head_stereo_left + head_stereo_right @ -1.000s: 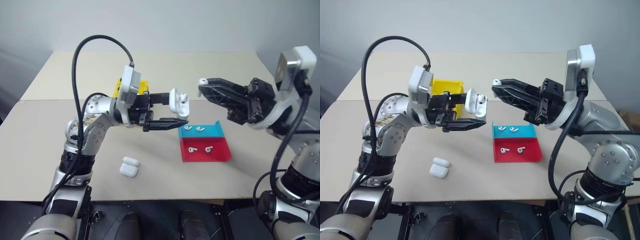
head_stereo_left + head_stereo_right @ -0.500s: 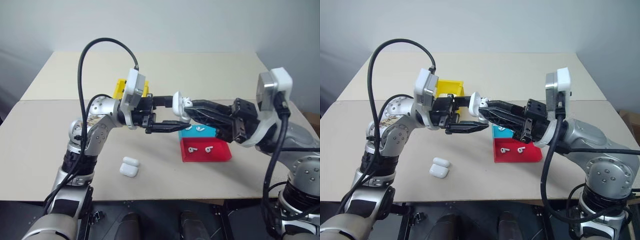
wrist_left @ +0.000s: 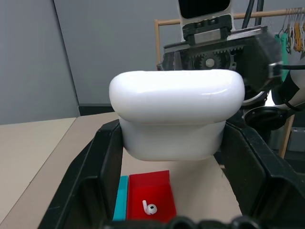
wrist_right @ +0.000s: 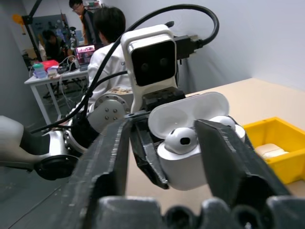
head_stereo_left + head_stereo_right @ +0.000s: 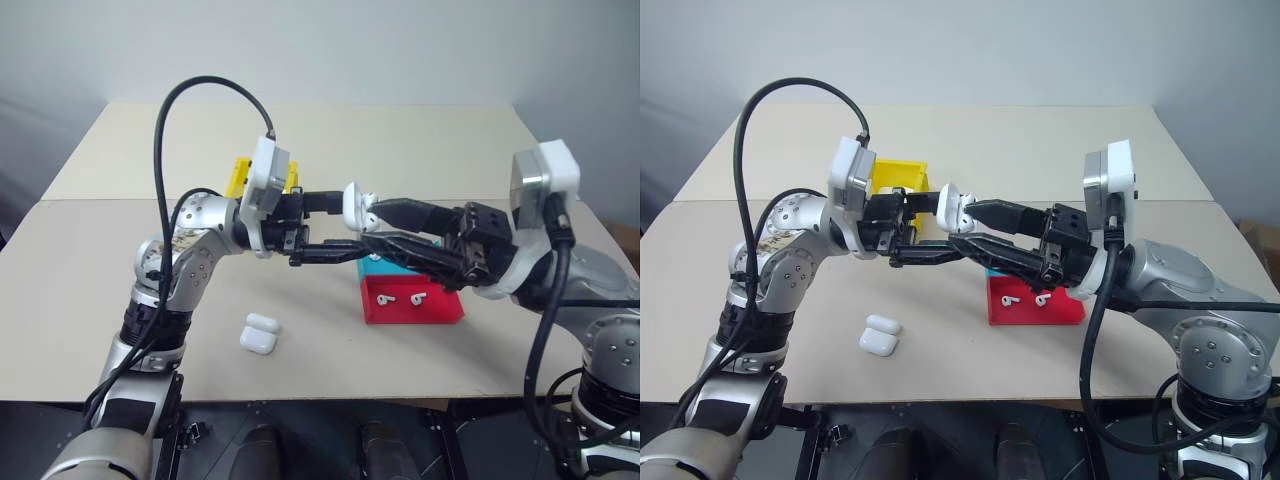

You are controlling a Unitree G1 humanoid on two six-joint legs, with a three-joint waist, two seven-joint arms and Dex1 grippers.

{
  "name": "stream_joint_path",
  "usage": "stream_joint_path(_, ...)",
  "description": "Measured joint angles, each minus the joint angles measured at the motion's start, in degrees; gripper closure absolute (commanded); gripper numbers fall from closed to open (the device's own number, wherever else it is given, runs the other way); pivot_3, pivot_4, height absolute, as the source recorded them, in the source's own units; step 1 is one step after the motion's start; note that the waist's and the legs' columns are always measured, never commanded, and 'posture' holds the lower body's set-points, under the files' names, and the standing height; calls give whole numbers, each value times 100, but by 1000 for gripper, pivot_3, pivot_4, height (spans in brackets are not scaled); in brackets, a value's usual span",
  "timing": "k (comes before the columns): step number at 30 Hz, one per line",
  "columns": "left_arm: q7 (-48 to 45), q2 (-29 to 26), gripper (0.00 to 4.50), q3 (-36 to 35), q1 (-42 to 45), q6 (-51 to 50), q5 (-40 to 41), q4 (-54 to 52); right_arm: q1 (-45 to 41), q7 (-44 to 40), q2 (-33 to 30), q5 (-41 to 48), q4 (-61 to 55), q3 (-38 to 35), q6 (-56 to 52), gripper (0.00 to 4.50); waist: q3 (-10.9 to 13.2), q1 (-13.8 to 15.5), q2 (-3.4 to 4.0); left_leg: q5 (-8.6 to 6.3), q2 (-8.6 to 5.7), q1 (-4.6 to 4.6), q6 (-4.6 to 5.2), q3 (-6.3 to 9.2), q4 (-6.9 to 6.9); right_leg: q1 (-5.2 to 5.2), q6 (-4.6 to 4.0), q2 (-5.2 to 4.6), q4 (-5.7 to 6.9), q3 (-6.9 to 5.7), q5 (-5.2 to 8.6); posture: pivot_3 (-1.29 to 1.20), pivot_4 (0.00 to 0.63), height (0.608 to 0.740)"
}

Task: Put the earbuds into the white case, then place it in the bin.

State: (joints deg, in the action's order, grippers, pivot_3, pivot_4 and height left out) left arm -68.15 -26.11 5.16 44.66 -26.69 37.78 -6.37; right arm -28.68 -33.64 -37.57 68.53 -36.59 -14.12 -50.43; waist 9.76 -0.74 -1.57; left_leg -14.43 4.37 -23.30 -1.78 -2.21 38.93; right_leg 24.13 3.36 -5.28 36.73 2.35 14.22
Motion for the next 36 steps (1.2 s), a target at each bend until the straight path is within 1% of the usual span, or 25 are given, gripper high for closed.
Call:
stream_joint_path(8,-6,29,1725,-2,0,19,2,0,244,-135,-433,271,-16,-135,122,1248,0,5,-1,0,0,0,0,0,0,-1,0,0,-2,0,0,0,150,740)
stream_joint_path(9,-5,34,1725,-2,1,20,1,0,249,-155,-476,282,-14,-149,125,1413,0,5,-1,0,0,0,0,0,0,-1,0,0,-2,0,0,0,150,740)
stream_joint_path(11,-6,59,1725,-1,2,23,1,4,252,-295,-645,364,-2,-205,127,1804,0,5,-1,0,0,1,0,0,1,-2,0,0,-2,0,0,0,150,740)
stream_joint_path(14,0,100,1725,3,10,31,-44,51,101,-535,-959,288,176,-214,129,2805,0,-1,-1,0,0,2,1,0,2,-3,0,0,-2,0,0,0,150,740)
stream_joint_path(17,19,154,1725,52,29,37,-176,88,-388,-865,-1322,-53,617,-157,160,3936,0,0,0,0,0,4,1,-1,2,-3,0,1,-3,1,0,0,150,740)
stream_joint_path(18,40,182,1725,80,38,39,-212,97,-567,-989,-1429,-203,774,-106,201,4265,0,2,0,0,0,3,1,-1,0,-3,0,1,-4,1,0,0,150,740)
stream_joint_path(19,76,208,1725,108,43,44,-280,105,-770,-1153,-1549,-384,928,11,247,4443,0,0,0,-1,0,2,1,-1,0,-1,0,1,-5,1,0,0,150,740)
stream_joint_path(22,199,304,1725,233,53,47,-480,166,-1325,-1620,-1739,-966,1312,401,430,4443,0,-1,0,-1,-1,0,3,-4,0,2,0,0,-6,4,0,0,150,740)
stream_joint_path(23,233,352,1725,309,49,46,-547,211,-1649,-1857,-1765,-1290,1527,655,555,4443,0,-5,0,-1,0,0,3,-4,1,2,0,0,-5,3,0,0,150,740)
stream_joint_path(24,240,374,1725,340,50,46,-580,224,-1747,-1923,-1767,-1392,1592,744,605,4443,0,-4,0,-1,-1,0,3,-4,1,5,0,0,-4,4,0,0,150,740)
stream_joint_path(28,269,511,1725,515,45,44,-750,340,-2868,-2776,-1663,-2530,2156,1817,1109,4443,-1,-17,4,-1,0,0,3,-6,0,9,0,2,-1,5,0,0,150,740)
stream_joint_path(30,279,612,1725,597,55,68,-863,455,-3255,-3147,-1547,-3025,2347,2265,1381,4443,-1,-9,5,-1,0,-2,3,-5,1,9,0,2,-3,4,0,0,150,740)
stream_joint_path(33,305,704,1725,658,81,152,-985,586,-3526,-3747,-1413,-3691,2592,2828,1817,4443,-1,4,4,-1,0,-8,3,-5,2,10,0,0,-2,2,0,0,150,740)
stream_joint_path(36,347,747,1725,662,175,185,-1073,614,-3564,-4235,-1347,-4133,2644,3150,2169,4443,-1,32,5,-1,0,-13,3,-3,2,11,0,-1,-1,-1,0,0,150,740)
